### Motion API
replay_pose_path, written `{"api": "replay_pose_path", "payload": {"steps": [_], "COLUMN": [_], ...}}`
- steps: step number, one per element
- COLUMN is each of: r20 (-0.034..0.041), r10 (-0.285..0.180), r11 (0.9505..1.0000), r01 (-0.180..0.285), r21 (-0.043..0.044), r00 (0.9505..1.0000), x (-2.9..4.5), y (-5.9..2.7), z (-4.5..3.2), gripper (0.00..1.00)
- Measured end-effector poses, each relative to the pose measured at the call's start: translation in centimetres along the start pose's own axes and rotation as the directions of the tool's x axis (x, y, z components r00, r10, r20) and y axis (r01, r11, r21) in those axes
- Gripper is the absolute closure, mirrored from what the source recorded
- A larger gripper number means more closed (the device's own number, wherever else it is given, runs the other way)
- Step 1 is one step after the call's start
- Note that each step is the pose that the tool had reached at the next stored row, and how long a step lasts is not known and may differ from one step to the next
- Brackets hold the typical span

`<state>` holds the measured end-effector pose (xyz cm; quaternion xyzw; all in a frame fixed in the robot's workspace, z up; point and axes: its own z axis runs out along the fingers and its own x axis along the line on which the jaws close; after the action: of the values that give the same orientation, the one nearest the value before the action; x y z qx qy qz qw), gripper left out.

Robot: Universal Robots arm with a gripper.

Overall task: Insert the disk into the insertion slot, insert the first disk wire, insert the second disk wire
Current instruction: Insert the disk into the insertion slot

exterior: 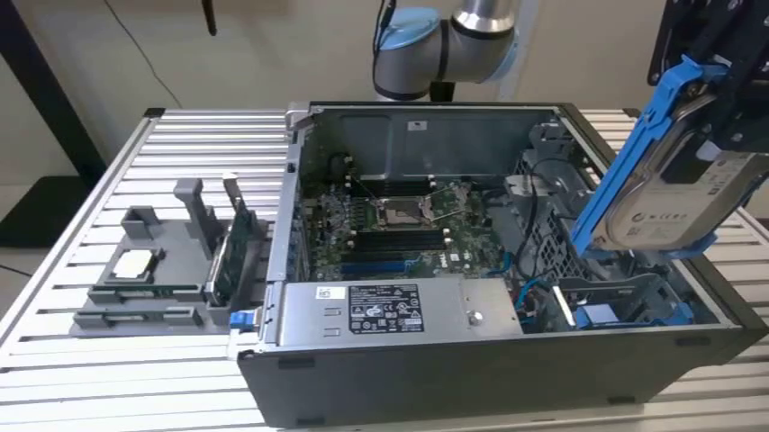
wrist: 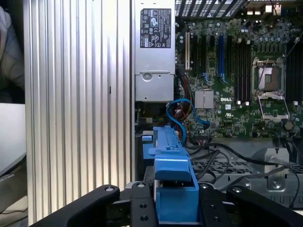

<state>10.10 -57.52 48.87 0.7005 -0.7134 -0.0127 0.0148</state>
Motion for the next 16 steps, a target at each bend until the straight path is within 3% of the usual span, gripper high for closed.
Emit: {"api": "replay_pose_path", "payload": {"steps": [16], "r20": [-0.0005], "r10": [0.0], "r11": [1.0], "r01": [0.0], "r21": [0.0], "r00": [1.0], "x": [-0.01], "y": [-0.06], "z": [1.62], "gripper": [0.67]}}
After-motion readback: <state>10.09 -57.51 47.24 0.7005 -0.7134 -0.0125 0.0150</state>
